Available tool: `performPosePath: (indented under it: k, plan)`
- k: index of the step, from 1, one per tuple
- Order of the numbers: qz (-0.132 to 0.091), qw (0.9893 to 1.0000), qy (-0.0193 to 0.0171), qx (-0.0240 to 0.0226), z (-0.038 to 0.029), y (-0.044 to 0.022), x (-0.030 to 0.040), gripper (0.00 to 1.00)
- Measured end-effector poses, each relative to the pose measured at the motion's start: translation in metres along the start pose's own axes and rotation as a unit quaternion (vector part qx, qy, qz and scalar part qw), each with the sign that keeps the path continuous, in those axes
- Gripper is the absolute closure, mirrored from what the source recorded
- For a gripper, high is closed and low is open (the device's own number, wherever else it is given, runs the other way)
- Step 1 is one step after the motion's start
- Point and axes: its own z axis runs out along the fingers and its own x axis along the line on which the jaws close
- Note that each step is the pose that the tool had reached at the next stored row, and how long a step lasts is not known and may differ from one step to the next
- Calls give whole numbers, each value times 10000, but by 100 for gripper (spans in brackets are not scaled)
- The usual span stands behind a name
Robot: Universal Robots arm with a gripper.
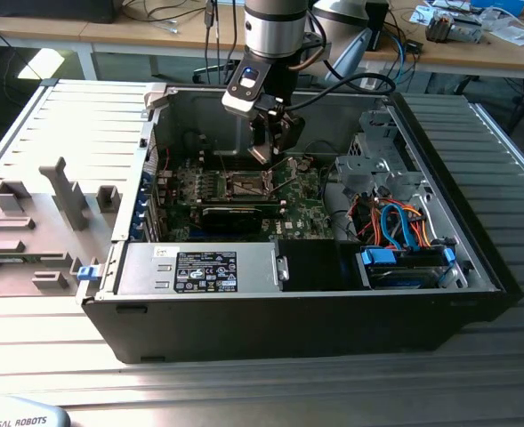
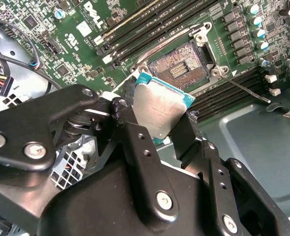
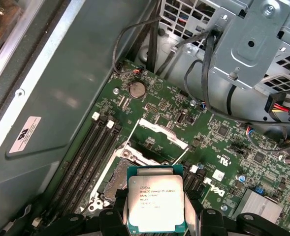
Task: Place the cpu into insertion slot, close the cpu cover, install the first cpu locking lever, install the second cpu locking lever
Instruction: 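Place the cpu into insertion slot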
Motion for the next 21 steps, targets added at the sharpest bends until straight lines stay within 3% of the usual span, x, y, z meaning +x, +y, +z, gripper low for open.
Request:
performPosePath:
  k: [21]
  plan:
    - [18,10000,-37,21,1,0,0,46]
